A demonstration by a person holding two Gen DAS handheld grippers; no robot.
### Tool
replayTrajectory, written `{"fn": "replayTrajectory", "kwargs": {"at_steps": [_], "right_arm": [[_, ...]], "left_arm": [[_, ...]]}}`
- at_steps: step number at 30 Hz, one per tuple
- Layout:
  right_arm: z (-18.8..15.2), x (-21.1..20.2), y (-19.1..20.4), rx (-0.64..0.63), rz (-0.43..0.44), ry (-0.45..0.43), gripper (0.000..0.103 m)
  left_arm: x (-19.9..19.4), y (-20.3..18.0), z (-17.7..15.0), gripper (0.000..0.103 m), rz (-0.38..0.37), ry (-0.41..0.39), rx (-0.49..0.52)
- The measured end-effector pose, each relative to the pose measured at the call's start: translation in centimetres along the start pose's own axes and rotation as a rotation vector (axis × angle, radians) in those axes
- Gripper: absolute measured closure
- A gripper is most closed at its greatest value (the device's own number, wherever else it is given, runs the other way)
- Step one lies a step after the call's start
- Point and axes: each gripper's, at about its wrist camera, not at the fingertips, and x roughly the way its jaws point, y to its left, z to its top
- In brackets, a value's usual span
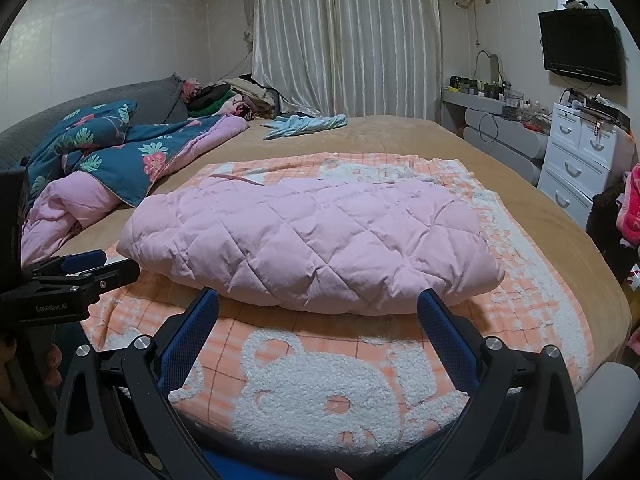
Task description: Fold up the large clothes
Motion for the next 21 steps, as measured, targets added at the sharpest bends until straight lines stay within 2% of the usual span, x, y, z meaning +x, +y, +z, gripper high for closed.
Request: {"fn": "replayTrajectory", "kwargs": {"at_steps": [21], "right_arm": [[0.05, -0.07, -0.03, -0.003, -0.001, -0.003, 0.004]], "left_arm": [[-0.31, 0.25, 0.03, 0.009, 0.026, 0.0, 0.014]]}}
